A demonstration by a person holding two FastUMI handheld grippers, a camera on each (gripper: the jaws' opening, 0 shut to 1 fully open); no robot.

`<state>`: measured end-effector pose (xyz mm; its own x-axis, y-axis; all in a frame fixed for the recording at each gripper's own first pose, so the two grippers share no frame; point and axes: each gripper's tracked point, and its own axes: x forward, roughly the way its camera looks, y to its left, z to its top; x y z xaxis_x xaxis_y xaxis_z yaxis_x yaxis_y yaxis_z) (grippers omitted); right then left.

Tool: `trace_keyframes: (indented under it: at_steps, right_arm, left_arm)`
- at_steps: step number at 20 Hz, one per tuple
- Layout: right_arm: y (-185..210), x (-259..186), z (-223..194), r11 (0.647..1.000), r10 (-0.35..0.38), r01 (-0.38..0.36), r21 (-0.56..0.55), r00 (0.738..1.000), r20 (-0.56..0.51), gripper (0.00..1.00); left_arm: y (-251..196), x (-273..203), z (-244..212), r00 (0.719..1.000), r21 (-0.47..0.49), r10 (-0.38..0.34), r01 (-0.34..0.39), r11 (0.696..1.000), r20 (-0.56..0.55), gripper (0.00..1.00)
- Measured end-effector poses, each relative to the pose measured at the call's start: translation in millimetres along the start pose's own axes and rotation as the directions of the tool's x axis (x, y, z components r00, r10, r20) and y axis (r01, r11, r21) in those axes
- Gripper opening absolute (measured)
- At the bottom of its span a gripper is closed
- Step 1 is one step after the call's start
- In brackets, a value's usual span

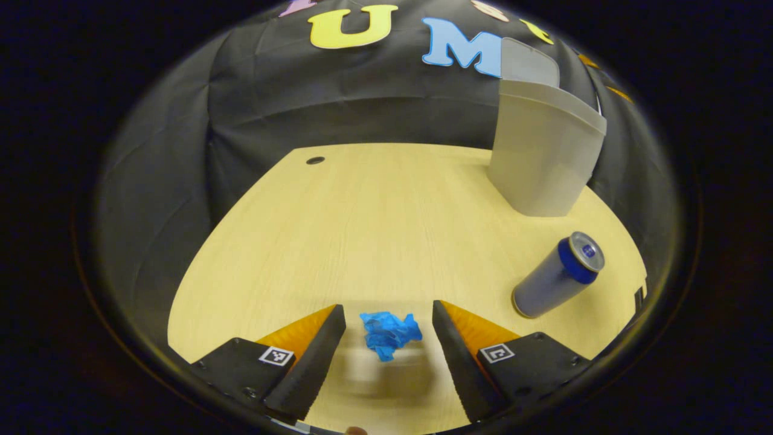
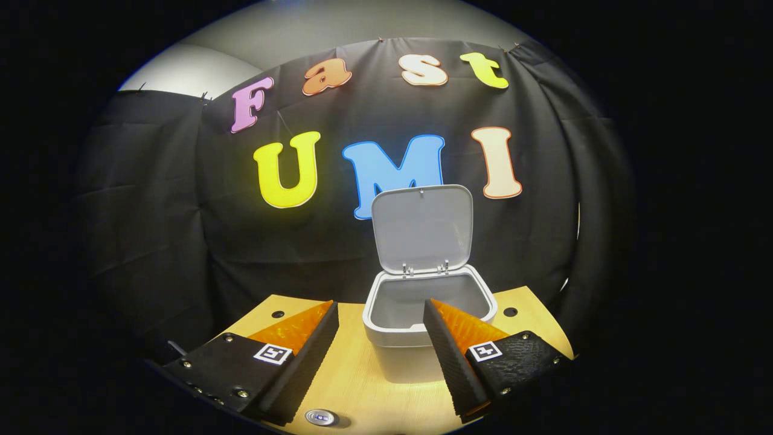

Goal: Press the lid of the desktop garbage bin to open it, pick up the crumpled paper on the desktop and throw it into the bin, then pick up the pop can on the desktop and drop it into the bin, and finally close the garbage bin lid.

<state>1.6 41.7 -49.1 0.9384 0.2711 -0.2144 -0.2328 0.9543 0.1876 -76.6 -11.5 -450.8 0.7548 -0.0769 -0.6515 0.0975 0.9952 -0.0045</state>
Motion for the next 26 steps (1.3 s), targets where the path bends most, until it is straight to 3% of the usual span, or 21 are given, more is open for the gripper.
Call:
trace_keyframes:
  at_steps: [15, 23, 26]
  right_arm:
    - [-7.7, -8.6, -7.3, 1.000, -0.027, 0.027, -0.001, 0.999, -0.030, 0.91]
    - [-5.0, -4.9, -17.0, 1.000, -0.018, 0.017, -0.013, 0.998, -0.057, 0.91]
    - [-2.8, -4.0, -22.3, 1.000, -0.009, 0.008, -0.014, 0.998, -0.069, 0.91]
  left_arm:
    - [15.1, 18.9, -25.6, 0.997, 0.013, 0.039, -0.038, 0.999, -0.070, 0.96]
    - [14.7, 30.0, -16.0, 0.998, 0.017, 0.047, -0.046, 0.999, -0.044, 0.97]
    - [13.9, 33.9, -14.1, 0.997, 0.060, 0.068, -0.065, 0.996, -0.043, 0.62]
